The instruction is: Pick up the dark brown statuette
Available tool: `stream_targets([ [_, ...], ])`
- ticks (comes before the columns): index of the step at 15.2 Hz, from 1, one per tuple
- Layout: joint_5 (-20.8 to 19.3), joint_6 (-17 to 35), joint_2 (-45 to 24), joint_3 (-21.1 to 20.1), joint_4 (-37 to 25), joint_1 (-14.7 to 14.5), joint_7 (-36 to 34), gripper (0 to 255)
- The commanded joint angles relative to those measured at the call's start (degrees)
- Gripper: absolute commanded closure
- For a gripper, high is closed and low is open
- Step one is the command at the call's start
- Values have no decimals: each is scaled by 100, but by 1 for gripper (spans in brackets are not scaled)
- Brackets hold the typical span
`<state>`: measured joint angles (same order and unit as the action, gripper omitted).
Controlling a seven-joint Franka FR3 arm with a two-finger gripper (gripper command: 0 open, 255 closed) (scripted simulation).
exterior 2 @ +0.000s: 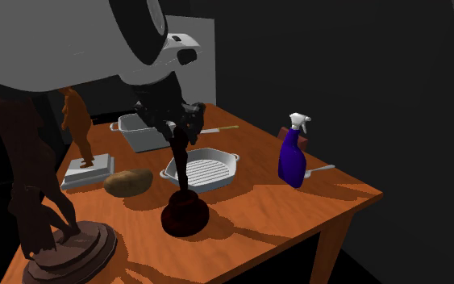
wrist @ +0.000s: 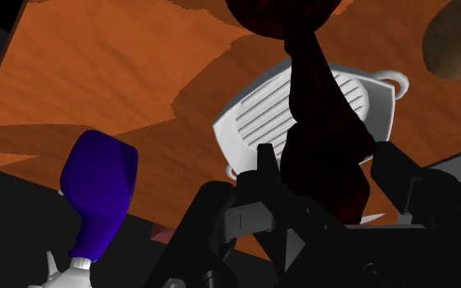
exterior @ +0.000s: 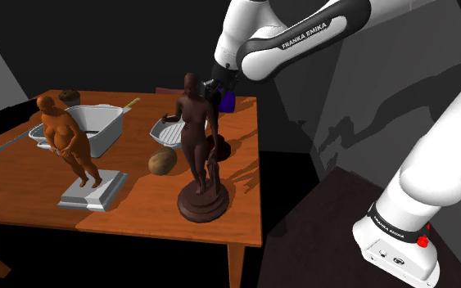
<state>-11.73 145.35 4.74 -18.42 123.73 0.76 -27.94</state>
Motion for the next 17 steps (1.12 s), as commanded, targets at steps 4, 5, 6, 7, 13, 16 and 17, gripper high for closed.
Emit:
stream_targets([
  [4, 0, -1, -5, -2, 1, -1, 0, 255],
  [5, 0, -1, -6, -2, 1, -1, 0, 255],
  [6, 2, 7, -2, 1, 11, 0, 4, 255],
  [7, 38, -66, 27, 4, -36, -4, 38, 255],
  [13, 209, -506, 172, 25, -349, -27, 206, 255],
  [16, 275, -728, 227, 35, -522, -36, 276, 255],
  [17, 295, -802, 243, 38, -583, -39, 297, 255],
])
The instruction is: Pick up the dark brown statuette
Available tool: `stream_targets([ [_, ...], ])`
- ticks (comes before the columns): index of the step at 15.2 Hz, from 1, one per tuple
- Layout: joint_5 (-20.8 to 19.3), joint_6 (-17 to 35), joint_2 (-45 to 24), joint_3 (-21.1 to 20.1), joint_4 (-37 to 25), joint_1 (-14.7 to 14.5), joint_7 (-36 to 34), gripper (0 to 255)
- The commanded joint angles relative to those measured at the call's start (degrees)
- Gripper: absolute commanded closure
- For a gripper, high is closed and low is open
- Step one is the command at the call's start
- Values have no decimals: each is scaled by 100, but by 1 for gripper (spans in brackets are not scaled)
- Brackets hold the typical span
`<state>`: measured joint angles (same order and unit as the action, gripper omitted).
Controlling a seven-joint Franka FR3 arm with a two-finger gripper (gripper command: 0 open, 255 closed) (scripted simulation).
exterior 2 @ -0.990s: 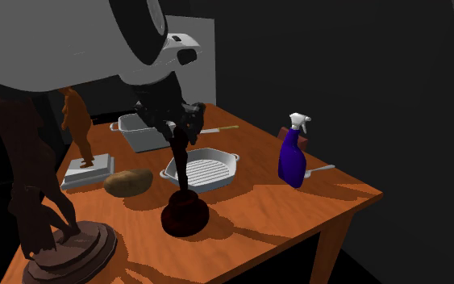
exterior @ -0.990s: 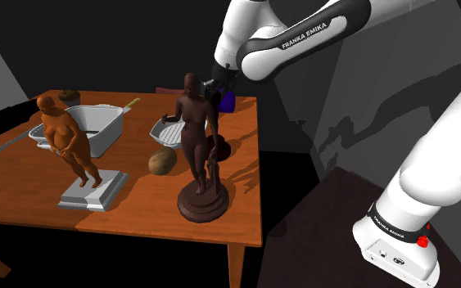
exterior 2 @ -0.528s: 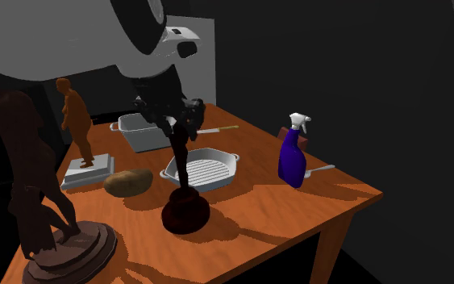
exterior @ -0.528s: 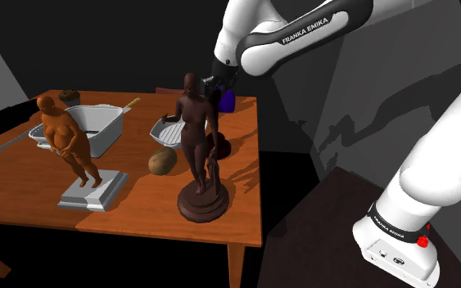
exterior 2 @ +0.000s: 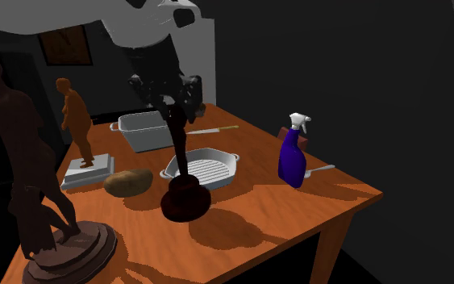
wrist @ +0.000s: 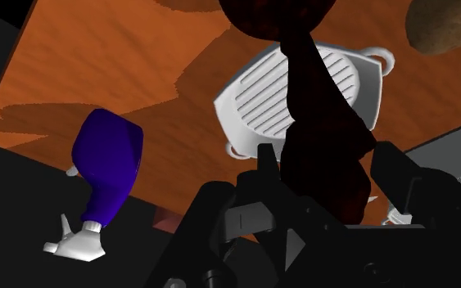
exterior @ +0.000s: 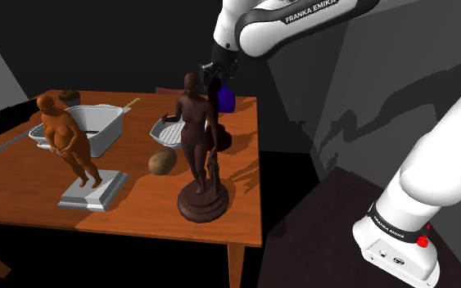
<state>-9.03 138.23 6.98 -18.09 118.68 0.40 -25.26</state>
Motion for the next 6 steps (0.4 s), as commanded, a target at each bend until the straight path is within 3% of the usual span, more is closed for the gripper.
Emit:
stream_targets([
  [1, 43, -164, 34, 8, -140, -5, 49, 255],
  [6, 94, -399, 72, 16, -342, -11, 109, 255],
])
